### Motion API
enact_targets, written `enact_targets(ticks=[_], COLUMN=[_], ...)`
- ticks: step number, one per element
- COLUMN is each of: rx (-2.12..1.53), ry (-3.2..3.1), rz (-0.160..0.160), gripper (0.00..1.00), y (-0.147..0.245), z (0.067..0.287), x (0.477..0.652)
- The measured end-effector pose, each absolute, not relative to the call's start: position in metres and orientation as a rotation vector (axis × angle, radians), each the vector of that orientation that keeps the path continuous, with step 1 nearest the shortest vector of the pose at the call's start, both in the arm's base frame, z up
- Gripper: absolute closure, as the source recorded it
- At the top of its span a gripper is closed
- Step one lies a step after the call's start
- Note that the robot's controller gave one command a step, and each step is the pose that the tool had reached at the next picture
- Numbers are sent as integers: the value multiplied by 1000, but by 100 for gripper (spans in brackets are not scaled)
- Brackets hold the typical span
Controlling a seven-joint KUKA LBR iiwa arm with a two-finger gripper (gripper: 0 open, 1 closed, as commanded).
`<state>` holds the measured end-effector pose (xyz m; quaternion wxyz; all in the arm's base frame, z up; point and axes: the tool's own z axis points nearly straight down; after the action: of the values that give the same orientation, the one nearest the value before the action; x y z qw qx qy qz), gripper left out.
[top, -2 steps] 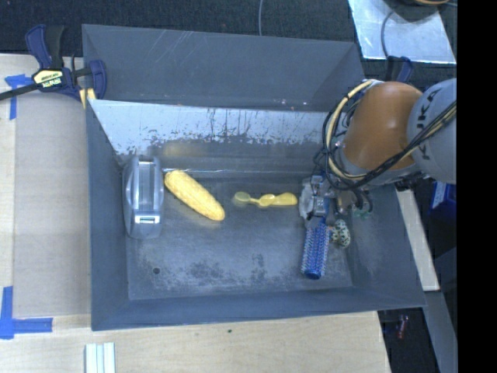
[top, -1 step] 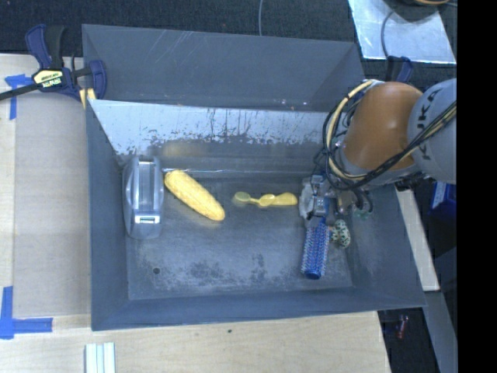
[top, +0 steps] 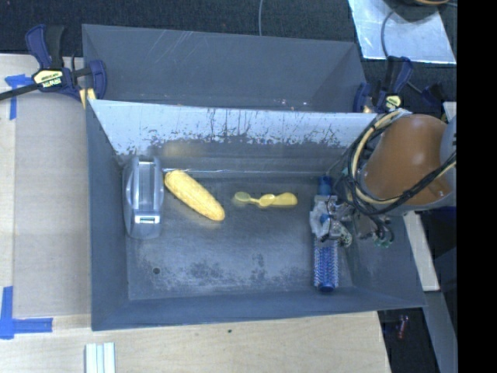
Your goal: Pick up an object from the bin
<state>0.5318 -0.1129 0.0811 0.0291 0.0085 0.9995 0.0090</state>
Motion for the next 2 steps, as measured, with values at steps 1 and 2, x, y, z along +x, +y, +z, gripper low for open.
enact_targets(ticks=[1,2], rx=[233,226], ry=[3041,3044], rz=[48,45], gripper=[100,100], y=[-119,-119], z=[84,84], x=[517,517])
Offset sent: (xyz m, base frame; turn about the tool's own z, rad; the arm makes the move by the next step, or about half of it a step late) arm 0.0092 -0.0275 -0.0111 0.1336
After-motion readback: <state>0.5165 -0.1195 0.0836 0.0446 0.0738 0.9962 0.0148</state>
